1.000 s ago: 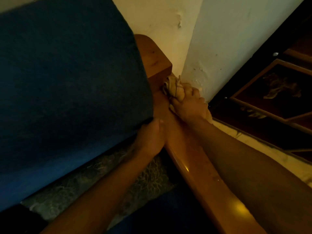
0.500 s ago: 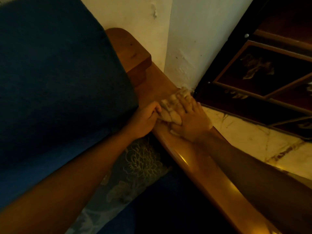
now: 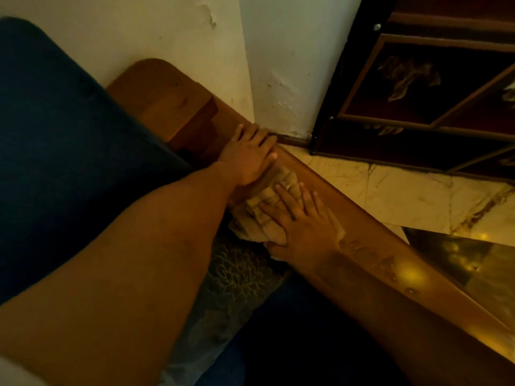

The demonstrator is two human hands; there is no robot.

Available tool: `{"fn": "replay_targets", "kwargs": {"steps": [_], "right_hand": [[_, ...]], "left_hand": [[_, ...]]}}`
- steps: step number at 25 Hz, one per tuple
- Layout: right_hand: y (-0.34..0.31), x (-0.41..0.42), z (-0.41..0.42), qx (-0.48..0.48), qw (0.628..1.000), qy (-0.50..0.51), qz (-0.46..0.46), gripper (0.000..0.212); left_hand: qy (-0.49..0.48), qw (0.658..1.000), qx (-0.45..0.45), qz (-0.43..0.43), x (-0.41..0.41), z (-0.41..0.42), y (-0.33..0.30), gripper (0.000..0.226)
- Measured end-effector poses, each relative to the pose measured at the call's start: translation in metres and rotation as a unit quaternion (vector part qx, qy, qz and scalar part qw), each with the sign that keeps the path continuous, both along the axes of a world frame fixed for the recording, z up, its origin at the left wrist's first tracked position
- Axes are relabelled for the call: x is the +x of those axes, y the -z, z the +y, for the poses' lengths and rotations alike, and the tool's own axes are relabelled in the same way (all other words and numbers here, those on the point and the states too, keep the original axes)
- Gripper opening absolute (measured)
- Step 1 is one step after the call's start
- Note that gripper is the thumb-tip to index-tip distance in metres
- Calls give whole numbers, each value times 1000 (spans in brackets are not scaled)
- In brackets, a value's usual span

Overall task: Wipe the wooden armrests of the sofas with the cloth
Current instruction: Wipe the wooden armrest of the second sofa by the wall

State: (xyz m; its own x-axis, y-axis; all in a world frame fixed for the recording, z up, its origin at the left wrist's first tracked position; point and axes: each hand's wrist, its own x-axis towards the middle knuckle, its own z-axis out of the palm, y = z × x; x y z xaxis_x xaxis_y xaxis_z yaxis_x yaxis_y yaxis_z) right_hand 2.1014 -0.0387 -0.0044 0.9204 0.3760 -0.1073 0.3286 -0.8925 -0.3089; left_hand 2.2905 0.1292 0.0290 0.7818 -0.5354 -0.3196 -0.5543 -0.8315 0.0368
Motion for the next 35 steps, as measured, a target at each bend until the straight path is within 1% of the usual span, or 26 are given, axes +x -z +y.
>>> {"fn": "replay_targets", "kwargs": {"steps": [2,4,5,7,8,9,11,12,13,15,17,20,21,22,23,24,25,26,27,28,29,31,32,33,35], "right_hand": [[-4,23,-6,-40,998,35,22,90],[-8,57,-11,-67,986,134,66,97],[-10,76,-16,-51,975,190,107,99],[-14,105,-32,50,931,313,183,94],[-18,108,-34,85,913,348,196,91],[-19,102,-29,71,914,355,184,89],[-16,75,-9,-24,946,307,101,87],[-16,58,4,-46,961,268,57,87],[-16,39,15,-48,973,224,36,87],[-13,-3,25,-42,992,117,33,91],[-7,-37,18,-39,999,33,16,95],[-10,-41,-22,-59,996,-62,14,92],[-14,-28,-36,-80,994,-60,32,93],[-18,-11,-48,-104,993,-31,52,94],[-20,9,-55,-113,990,30,73,94],[-23,29,-59,-76,984,122,103,93],[-25,48,-61,-4,963,229,142,90],[-25,65,-60,60,931,318,171,85],[-26,75,-55,90,907,368,183,82],[-27,77,-48,76,905,381,176,82],[-23,67,-42,34,917,371,145,82],[-20,24,-26,-24,950,305,69,86],[-21,-4,-17,-25,963,264,43,88],[-20,-28,-11,-22,975,221,26,89],[-17,-52,-8,-27,990,140,19,91]], "left_hand": [[15,1000,-16,-2,3,6,10,56],[29,1000,-7,-9,7,8,17,59],[37,999,1,-21,8,8,20,62],[26,998,-12,-49,6,6,23,64],[15,998,-24,-59,4,5,24,63],[8,997,-32,-65,2,5,25,61],[13,998,-28,-59,5,7,26,59],[21,998,-17,-51,7,8,25,60],[24,999,-14,-46,9,8,25,58],[15,998,-39,-55,8,7,28,51],[11,996,-56,-74,6,6,29,49],[6,997,-60,-47,3,9,24,51],[4,997,-55,-45,4,6,23,51],[-1,998,-55,-39,4,1,22,51],[-9,998,-59,-30,5,-5,20,49],[-20,998,-64,-17,5,-9,18,48],[-25,998,-64,-5,3,-11,18,46],[-23,997,-68,0,1,-12,18,45],[-13,997,-79,-1,0,-13,19,44],[16,996,-91,-5,-1,-14,18,44],[66,993,-100,-3,-3,-16,17,46],[184,980,-78,0,-13,-26,17,61],[212,975,-59,0,-18,-31,19,66],[217,975,-53,-7,-20,-35,20,65],[203,976,-70,-27,-20,-37,21,53]]}}
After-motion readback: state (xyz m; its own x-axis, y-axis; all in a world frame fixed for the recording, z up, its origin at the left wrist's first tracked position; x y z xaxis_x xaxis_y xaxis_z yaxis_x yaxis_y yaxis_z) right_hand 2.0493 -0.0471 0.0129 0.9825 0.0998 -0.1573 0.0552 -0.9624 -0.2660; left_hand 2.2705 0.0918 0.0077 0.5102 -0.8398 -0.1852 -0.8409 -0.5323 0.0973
